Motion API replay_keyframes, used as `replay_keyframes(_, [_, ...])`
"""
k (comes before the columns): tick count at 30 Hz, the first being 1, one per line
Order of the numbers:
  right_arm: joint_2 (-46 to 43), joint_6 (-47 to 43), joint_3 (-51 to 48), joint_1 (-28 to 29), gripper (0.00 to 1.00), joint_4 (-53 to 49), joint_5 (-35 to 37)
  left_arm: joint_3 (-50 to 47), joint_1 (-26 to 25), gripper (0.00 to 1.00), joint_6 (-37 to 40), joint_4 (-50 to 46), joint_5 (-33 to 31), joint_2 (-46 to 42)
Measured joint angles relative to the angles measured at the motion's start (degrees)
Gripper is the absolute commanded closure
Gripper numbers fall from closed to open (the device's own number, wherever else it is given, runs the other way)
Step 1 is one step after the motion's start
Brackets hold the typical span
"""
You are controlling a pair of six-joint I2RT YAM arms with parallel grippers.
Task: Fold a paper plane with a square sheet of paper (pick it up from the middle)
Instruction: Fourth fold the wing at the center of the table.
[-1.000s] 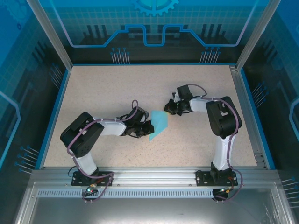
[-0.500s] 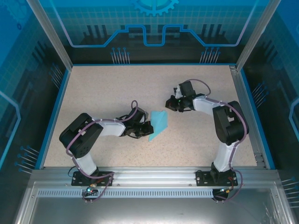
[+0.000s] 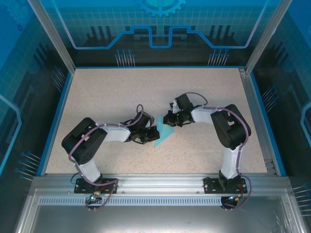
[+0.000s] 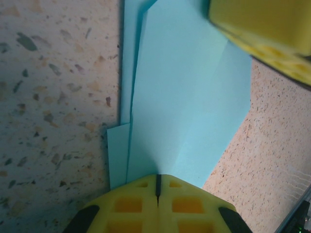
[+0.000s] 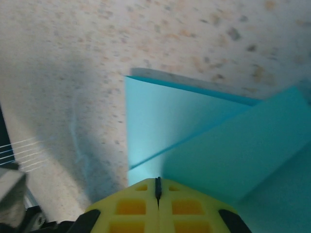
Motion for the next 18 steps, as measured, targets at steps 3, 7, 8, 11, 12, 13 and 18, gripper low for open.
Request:
replay_keyframes(3, [0.87,0.00,-0.28,-0.35,1.00,0.44,-0.52,0.33,0.00,0.95,0.02,-0.85,0.00,-0.09])
replay_keyframes(7, [0.98,-0.02,-0.48,-0.37,1.00,0.72,-0.76,0.68,0.00,0.93,0.55,-2.93,-0.26,-0.76])
replay_keyframes(8, [0.98,0.00,-0.50,-0.37,1.00,0.81,-0.83,0.68,0.00,0.92,0.90,-3.91,-0.28,-1.14])
replay_keyframes(11, [1.01,0.02,-0.76,-0.44,1.00,1.27,-1.11,0.68,0.00,0.89,1.33,-7.58,-0.42,-2.64])
replay_keyframes(12, [1.01,0.00,-0.87,-0.46,1.00,1.44,-1.18,0.66,0.00,0.89,1.36,-8.83,-0.42,-3.13])
replay_keyframes(13, [1.01,0.02,-0.92,-0.48,1.00,1.55,-1.25,0.66,0.00,0.89,1.38,-10.23,-0.39,-3.76])
replay_keyframes(18, [1.01,0.02,-1.25,-0.59,1.00,2.08,-1.49,1.36,0.00,0.86,1.36,-15.28,-0.44,-7.08])
